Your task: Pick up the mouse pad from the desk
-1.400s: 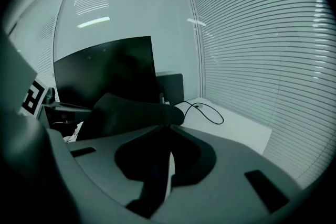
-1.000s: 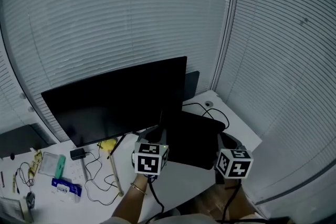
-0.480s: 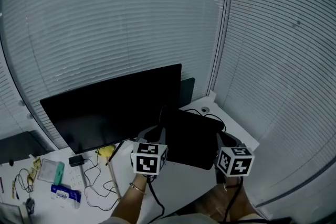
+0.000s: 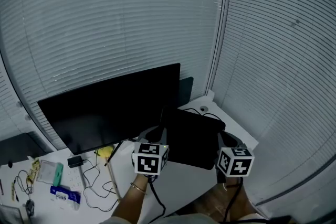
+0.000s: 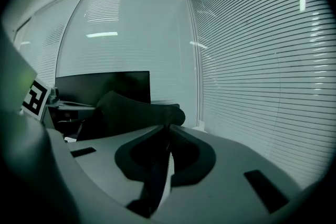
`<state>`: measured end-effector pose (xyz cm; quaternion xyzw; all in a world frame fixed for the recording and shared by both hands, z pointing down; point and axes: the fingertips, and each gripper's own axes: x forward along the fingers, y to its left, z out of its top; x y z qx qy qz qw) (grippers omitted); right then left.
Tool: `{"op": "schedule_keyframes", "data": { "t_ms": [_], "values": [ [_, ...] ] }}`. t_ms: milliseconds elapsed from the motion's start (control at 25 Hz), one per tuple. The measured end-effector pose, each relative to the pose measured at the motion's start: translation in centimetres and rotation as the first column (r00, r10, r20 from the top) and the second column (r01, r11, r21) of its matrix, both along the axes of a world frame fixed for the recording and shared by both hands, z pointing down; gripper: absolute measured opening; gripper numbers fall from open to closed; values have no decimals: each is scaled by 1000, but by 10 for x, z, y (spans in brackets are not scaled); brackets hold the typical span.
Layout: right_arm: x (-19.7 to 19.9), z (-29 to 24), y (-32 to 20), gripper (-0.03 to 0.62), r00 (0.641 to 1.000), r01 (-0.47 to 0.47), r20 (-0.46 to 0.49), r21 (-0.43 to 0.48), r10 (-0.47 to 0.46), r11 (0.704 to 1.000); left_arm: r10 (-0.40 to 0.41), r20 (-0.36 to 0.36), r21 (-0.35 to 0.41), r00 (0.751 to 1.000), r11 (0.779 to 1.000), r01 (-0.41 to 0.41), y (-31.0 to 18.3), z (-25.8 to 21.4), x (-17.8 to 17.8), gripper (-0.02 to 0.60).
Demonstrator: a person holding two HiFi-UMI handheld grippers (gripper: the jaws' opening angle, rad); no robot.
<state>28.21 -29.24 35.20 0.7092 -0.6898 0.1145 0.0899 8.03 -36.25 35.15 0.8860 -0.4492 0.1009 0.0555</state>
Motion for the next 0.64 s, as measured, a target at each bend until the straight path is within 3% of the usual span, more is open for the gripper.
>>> {"op": "schedule_keyframes", "data": {
  "t_ms": [640],
  "values": [
    [6,4,4,52,1000,1,11,-1,-1,1000,8,1,-15,1000,1000,-8,2,9,7,43]
  ]
}}
